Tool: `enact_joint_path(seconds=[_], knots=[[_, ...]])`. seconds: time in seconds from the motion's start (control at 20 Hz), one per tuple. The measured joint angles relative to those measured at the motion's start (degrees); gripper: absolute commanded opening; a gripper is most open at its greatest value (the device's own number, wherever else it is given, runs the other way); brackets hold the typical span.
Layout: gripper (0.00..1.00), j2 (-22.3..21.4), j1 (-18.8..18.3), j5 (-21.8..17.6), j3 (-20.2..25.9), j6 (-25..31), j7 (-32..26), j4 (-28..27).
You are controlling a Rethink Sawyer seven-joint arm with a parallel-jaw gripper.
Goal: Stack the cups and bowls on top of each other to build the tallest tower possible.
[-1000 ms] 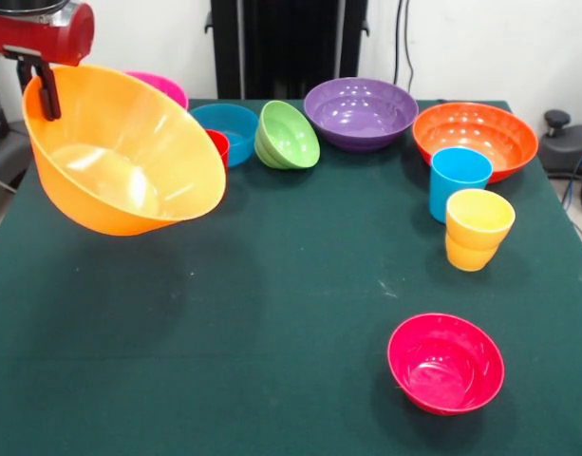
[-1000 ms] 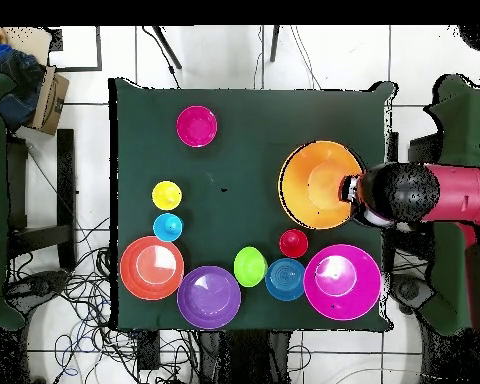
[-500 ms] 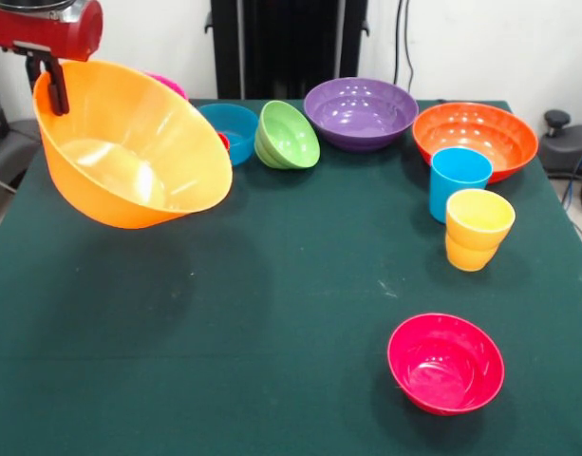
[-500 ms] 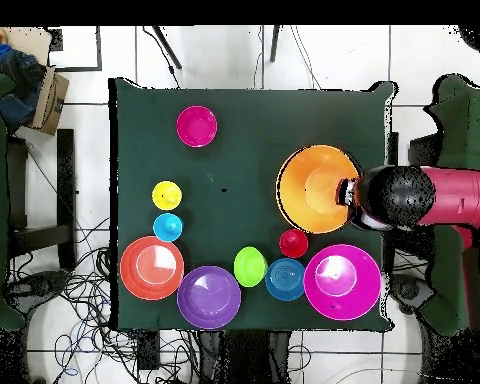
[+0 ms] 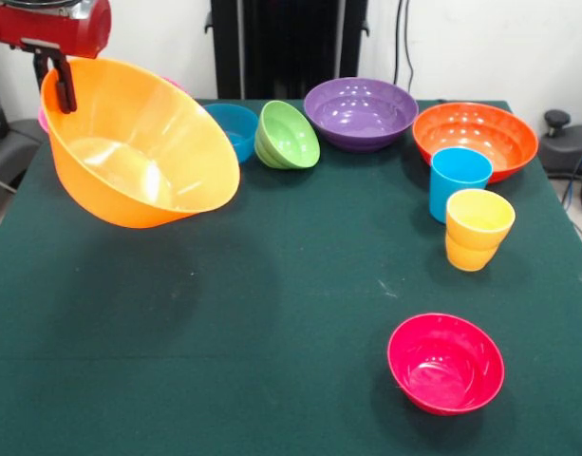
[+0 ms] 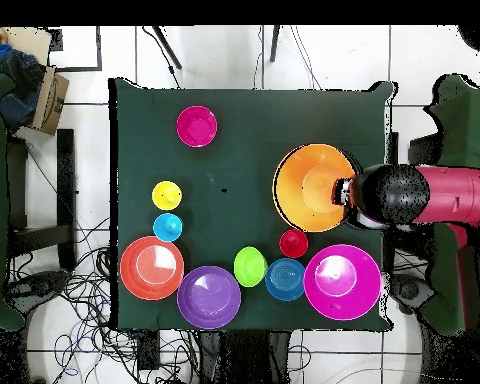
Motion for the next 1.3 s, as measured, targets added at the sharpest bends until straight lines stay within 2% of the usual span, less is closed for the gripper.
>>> enact_joint_path(seconds=[0.65,1.3], knots=[[0.0,-0.01,2.58,0.07,0.0,-0.01,0.0,0.66],[0.0,-0.01,2.69,0.64,-0.01,-0.01,0.0,1.44]])
